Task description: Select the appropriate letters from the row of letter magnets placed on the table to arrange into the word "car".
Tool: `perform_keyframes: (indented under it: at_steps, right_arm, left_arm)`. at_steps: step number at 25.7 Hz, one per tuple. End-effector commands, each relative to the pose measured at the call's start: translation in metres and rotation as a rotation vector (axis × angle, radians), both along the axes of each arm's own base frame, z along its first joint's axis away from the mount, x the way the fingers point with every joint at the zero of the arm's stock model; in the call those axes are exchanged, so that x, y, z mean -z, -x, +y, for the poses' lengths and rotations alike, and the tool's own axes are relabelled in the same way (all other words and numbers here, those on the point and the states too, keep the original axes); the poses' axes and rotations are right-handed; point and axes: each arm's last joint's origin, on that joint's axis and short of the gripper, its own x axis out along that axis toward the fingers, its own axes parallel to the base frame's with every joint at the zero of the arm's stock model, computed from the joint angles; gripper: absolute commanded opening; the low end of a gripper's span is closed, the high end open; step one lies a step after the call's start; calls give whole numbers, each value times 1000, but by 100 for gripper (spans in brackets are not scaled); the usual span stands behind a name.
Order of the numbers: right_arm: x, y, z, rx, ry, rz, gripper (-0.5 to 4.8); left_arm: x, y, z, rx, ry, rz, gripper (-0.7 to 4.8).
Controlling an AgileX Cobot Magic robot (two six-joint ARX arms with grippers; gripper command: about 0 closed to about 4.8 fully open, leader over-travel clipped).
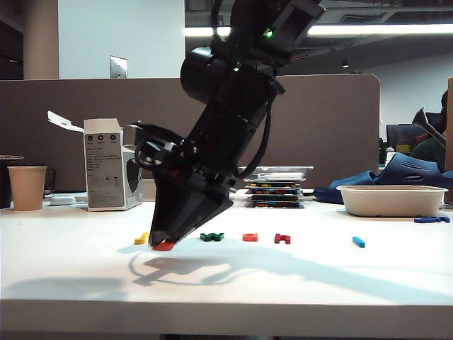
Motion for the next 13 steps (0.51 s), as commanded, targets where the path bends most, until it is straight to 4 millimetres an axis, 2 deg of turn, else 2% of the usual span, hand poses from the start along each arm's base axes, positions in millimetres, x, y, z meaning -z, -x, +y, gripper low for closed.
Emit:
perform_keyframes:
  at_steps: [1, 13]
  right_arm:
    - [3, 3, 5, -12, 4, 1, 103]
    - [8, 8, 9, -19, 42, 7, 108]
  left_arm:
    - [-2, 0, 1, -5, 5, -11, -5]
    - [-2, 0, 1, -5, 4, -11, -5]
